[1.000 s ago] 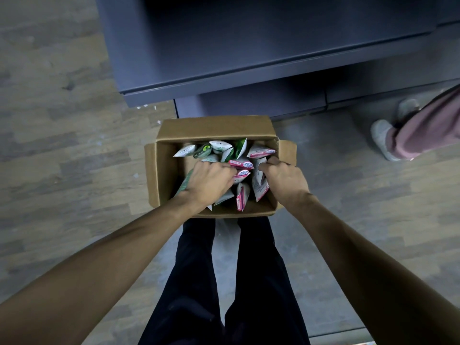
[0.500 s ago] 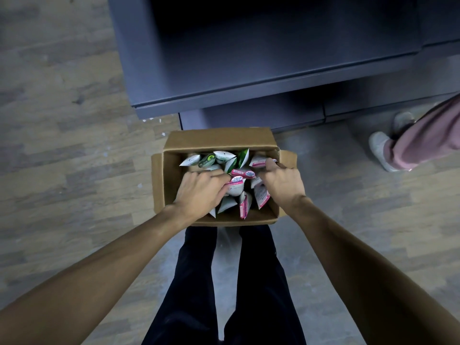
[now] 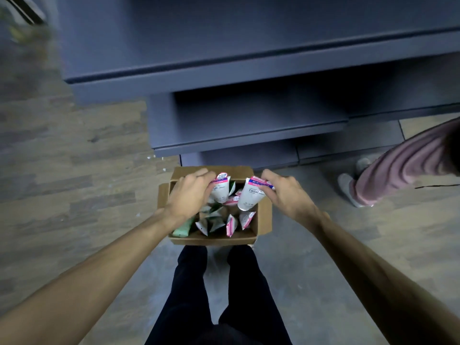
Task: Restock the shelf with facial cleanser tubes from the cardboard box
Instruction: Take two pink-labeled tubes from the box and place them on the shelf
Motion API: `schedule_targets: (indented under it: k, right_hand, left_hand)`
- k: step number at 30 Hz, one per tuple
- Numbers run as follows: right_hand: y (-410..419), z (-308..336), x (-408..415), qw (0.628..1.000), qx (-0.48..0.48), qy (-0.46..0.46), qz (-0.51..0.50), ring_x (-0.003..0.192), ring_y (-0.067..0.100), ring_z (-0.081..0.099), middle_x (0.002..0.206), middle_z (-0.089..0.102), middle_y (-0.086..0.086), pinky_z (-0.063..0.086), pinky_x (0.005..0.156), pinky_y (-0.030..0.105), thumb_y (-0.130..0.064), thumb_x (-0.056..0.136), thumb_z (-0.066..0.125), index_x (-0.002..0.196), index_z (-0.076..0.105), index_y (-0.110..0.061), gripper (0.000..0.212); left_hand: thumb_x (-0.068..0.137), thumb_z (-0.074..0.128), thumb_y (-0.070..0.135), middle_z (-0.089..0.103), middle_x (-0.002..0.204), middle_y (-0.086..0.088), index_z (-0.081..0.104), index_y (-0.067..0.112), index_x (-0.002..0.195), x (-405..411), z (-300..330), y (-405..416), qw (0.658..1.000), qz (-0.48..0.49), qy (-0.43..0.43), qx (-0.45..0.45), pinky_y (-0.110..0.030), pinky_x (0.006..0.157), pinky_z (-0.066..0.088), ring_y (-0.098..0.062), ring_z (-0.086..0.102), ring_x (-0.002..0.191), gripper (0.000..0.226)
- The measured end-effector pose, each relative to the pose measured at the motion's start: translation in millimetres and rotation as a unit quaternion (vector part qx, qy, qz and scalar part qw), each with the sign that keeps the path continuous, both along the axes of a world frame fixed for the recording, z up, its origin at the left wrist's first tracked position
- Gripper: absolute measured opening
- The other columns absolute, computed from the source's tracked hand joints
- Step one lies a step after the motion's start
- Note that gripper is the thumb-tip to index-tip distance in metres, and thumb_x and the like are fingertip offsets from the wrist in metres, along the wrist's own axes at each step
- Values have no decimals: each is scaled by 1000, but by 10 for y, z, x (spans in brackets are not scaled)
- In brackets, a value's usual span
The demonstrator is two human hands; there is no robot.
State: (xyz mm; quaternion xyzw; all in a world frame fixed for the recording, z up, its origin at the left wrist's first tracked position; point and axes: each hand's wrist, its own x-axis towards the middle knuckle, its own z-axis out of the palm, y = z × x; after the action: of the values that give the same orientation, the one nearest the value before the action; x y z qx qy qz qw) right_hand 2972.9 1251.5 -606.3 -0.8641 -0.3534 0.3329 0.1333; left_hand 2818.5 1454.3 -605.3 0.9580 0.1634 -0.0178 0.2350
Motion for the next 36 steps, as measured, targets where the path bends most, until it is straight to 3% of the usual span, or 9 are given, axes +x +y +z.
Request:
schedule_targets:
  k: [4,10,15,18,21,25,27,31,36]
  right_hand:
    - [100,663,167,997,58,-36,30,68,21,59,80,64,-3,49,59,37,-35,97,54,93,41,-30,14]
    - [277,1497,448,986,120,-92,66,64,22,50,73,56,-6,35,60,30,-30,96,56,97,47,-22,12]
    - [362,2068,631,980,138,-116,88,75,20,59,83,62,-8,47,66,37,-33,96,55,97,44,-29,12]
    - [370,2394,715,977,152,-118,91,76,11,61,94,66,-8,52,66,33,-34,95,58,98,45,-30,14]
    - [389,2689,791,972,176,-122,92,72,7,62,94,68,-9,53,65,34,-35,95,59,100,50,-30,12]
    - [484,3068,903,960,215,-149,101,73,1,58,94,65,-11,45,61,26,-34,94,61,105,55,-26,15]
    - [527,3247,955,953,243,-150,98,71,1,61,90,66,-12,50,61,26,-33,93,62,103,56,-26,13]
    - [627,3525,1032,938,286,-170,96,63,-1,58,83,64,-15,46,59,20,-29,93,63,103,58,-23,13]
    - [782,3644,1158,933,297,-190,75,66,5,60,89,68,-6,52,63,28,-29,93,63,105,57,-23,14]
  left_hand:
    - [93,60,19,55,80,-4,59,10,86,127,508,76,999,-10,-32,6,-41,59,51,-35,61,72,11]
    - [93,59,22,53,79,-3,54,13,83,328,1190,160,996,-29,-73,34,-41,58,49,-34,60,72,15]
    - [94,56,24,53,81,-1,53,14,85,403,1674,172,994,-24,-93,60,-43,59,50,-31,59,72,14]
    - [92,57,24,52,81,0,52,14,83,402,1949,193,991,-26,-105,74,-41,59,49,-29,58,71,14]
    - [91,58,23,53,81,0,53,13,83,407,2233,214,989,-31,-115,86,-37,61,45,-28,56,73,14]
    - [93,58,25,51,80,3,54,14,86,459,2605,291,985,-23,-138,99,-35,64,42,-24,54,74,14]
    - [94,58,25,49,79,6,53,15,85,512,2793,340,983,-12,-146,112,-34,62,40,-23,54,74,14]
    - [92,58,25,52,78,4,50,17,80,633,3141,463,974,-1,-175,141,-39,63,46,-21,54,72,16]
    - [91,60,23,54,77,1,52,15,81,851,3432,643,969,34,-207,128,-41,67,47,-22,52,71,16]
